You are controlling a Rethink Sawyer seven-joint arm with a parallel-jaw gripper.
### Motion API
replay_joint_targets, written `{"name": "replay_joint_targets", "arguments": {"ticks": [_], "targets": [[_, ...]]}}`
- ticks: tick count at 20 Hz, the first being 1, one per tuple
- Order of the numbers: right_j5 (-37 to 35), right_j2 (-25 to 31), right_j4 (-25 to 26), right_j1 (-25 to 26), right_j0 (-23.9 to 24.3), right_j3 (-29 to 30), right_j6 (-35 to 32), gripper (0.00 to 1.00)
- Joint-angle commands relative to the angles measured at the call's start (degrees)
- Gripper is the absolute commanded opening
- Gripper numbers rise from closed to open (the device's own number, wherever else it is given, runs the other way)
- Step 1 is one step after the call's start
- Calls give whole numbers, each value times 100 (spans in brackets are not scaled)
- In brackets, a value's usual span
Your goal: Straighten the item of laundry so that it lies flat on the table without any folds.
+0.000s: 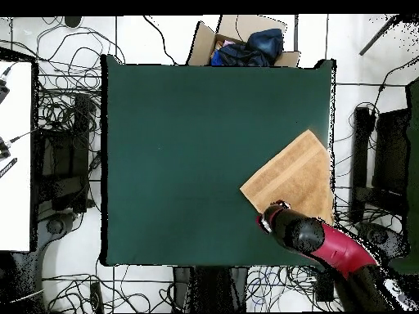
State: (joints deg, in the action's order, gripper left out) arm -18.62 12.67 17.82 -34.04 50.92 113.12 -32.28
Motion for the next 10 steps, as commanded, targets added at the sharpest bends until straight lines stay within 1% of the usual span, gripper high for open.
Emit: {"name": "replay_joint_targets", "arguments": {"ticks": [1,4,10], "targets": [[-1486,-960,96,82,-953,-731,-1274,100],[-1496,-912,-23,77,-876,-690,-1222,100],[-1269,-781,-158,210,-763,-713,-1266,100]]}}
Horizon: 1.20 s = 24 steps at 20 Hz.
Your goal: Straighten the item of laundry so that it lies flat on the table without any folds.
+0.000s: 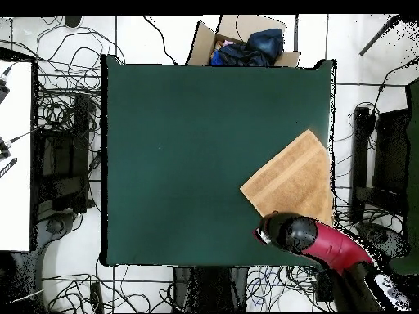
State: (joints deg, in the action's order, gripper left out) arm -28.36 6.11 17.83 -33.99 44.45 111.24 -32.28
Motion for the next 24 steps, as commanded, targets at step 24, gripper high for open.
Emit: {"name": "replay_joint_targets", "arguments": {"ticks": [24], "targets": [[1801,523,-753,444,360,-291,-1727,100]]}}
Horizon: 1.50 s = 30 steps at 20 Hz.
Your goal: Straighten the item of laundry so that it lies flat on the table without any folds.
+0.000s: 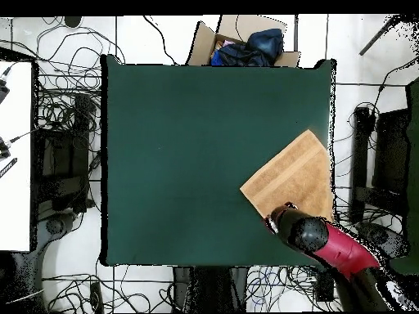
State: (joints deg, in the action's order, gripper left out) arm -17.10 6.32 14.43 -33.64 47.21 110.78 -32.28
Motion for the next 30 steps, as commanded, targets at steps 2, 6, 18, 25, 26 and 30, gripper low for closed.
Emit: {"name": "replay_joint_targets", "arguments": {"ticks": [2,6,18,25,26,30], "targets": [[808,487,-433,489,87,-240,-1711,100],[912,423,-446,784,71,-334,-1604,100],[628,110,-360,1209,-213,-751,-1308,0],[613,64,-318,1176,-250,-730,-1303,0],[611,53,-317,1179,-255,-723,-1306,0],[574,0,-311,1184,-299,-726,-1303,0]]}}
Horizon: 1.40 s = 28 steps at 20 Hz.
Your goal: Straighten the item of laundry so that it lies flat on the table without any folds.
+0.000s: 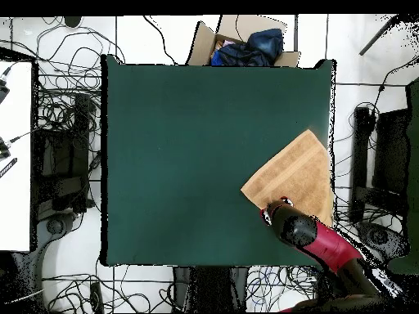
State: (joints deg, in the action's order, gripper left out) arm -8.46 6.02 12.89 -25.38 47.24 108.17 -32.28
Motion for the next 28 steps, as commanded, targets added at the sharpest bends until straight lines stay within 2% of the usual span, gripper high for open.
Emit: {"name": "replay_joint_targets", "arguments": {"ticks": [1,5,10,21,28], "targets": [[-272,34,-157,363,-311,-472,-1306,0],[-369,-47,-205,427,-388,-552,-1323,0],[-540,277,-406,654,-68,-434,-1340,0],[-33,549,-582,751,73,132,-1693,0],[545,578,-739,827,-90,575,-2070,0]]}}
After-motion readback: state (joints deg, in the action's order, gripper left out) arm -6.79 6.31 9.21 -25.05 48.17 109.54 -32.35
